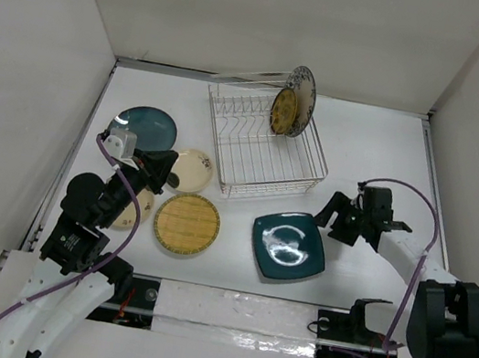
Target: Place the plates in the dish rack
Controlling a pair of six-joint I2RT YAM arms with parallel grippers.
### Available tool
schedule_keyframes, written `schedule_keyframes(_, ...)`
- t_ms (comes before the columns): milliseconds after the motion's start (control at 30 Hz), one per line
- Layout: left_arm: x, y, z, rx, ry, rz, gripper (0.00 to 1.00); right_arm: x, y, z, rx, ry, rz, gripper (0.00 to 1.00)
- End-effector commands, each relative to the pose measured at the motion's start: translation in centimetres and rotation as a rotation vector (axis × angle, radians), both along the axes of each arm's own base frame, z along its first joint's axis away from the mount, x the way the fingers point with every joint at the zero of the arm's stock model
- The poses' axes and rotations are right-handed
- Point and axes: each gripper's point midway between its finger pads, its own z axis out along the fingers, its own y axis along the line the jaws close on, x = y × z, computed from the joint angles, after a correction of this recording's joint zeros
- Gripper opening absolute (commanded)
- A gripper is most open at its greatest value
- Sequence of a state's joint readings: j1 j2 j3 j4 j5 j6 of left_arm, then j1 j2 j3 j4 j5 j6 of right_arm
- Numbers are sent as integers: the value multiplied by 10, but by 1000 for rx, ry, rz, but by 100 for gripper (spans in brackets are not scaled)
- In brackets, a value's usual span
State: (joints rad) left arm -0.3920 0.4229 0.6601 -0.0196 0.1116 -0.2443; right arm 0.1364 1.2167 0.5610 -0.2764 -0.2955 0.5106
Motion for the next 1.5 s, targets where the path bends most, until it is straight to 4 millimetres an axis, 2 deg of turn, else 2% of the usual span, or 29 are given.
schedule_keyframes(0,-1,-2,6,-16,-33,-11,5,-12,24,6,164,21,117,80)
schedule_keyframes(67,0,-2,6,-14,-32,-9,5,-16,31,2,209,53,135,76)
schedule_keyframes(100,0,-2,6,-14,-32,-7,5,-26,37,-8,250,107,158,73)
schedule_keyframes(133,0,-2,6,-14,-32,-7,5,-28,41,-11,272,123,170,68)
schedule_keyframes(200,0,0,7,-16,-33,0,6,-35,53,-15,315,155,203,63)
schedule_keyframes(300,1,1,6,-14,-29,13,7,-42,60,-20,336,171,227,54)
schedule_keyframes(400,3,2,5,-11,-26,20,7,-45,63,-26,347,185,231,39)
schedule_keyframes(433,3,2,4,-10,-21,20,7,-45,63,-28,343,186,228,24)
schedule_keyframes(467,4,3,4,-10,-21,23,7,-45,62,-30,341,183,226,15)
schedule_keyframes(500,4,3,4,-9,-20,23,7,-45,64,-30,351,185,233,11)
schedule_keyframes(567,3,3,5,-11,-24,25,7,-45,65,-33,359,191,227,11)
schedule_keyframes(600,3,3,6,-12,-25,25,7,-43,68,-32,366,169,239,16)
schedule_keyframes(633,3,3,6,-12,-25,26,7,-43,69,-33,372,167,235,33)
schedule_keyframes(700,6,4,2,-7,-12,37,7,-44,73,-38,380,173,247,48)
schedule_keyframes(767,8,4,1,-3,-6,40,7,-46,83,-39,400,172,272,49)
schedule_keyframes(867,10,4,-2,3,6,48,7,-49,87,-50,412,188,269,49)
schedule_keyframes(933,12,5,-3,5,11,56,7,-57,88,-62,418,232,272,47)
schedule_keyframes(1000,13,5,-4,7,17,59,7,-56,91,-63,443,226,272,40)
schedule_keyframes(1033,13,5,-5,7,18,59,7,-57,91,-66,444,238,267,30)
schedule_keyframes(1133,15,8,-4,5,18,65,7,-53,90,-65,428,212,266,12)
schedule_keyframes(1233,16,10,-4,3,19,69,7,-48,89,-57,418,167,270,0)
schedule_keyframes(1333,16,11,-5,3,20,75,7,-40,90,-40,421,94,278,0)
schedule_keyframes(1433,18,10,-6,7,25,74,7,-28,92,-5,434,-22,282,0)
schedule_keyframes(1467,19,9,-7,9,29,74,7,-24,92,13,429,-81,286,0)
